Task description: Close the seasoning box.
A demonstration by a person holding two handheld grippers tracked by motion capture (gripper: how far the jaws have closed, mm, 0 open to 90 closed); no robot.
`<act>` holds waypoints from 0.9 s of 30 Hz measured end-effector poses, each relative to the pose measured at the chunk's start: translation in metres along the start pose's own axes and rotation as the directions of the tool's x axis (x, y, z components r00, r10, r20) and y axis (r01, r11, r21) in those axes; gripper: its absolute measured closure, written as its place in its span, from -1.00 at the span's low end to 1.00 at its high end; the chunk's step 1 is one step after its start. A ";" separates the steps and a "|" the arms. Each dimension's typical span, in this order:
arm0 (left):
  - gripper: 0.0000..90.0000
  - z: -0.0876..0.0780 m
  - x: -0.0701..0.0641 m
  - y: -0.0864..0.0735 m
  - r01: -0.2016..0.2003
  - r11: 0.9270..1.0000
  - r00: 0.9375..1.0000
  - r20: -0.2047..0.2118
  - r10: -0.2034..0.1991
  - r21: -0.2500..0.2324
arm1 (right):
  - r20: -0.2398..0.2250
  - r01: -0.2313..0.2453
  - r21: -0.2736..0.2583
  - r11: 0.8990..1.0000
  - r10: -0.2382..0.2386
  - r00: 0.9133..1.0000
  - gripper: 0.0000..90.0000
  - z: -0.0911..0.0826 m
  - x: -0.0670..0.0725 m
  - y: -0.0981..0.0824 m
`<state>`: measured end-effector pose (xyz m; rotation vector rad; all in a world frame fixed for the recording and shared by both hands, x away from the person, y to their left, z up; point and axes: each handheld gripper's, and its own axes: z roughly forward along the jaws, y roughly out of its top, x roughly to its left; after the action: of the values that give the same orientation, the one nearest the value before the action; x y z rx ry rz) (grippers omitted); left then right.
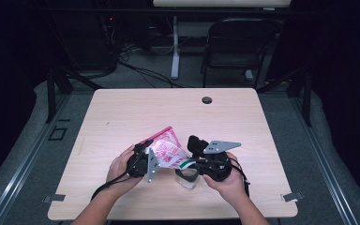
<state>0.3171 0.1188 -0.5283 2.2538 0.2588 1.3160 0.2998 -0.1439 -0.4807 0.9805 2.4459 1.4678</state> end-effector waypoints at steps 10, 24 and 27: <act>0.40 -0.003 0.000 0.003 -0.076 0.997 0.996 -0.037 0.076 0.008 | 0.009 0.006 0.006 1.000 -0.006 1.000 1.00 0.000 0.001 -0.002; 0.40 -0.005 0.001 0.006 -0.130 0.991 0.990 -0.053 0.130 0.014 | 0.010 0.000 0.015 1.000 0.000 1.000 1.00 0.000 0.002 -0.005; 0.40 -0.006 0.001 0.006 -0.137 0.990 0.989 -0.054 0.137 0.018 | 0.008 0.004 0.019 1.000 -0.005 1.000 1.00 0.001 0.002 -0.005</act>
<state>0.3120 0.1158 -0.5222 2.2842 0.1351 1.4527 0.2964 -0.1439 -0.4849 0.9818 2.4597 1.4388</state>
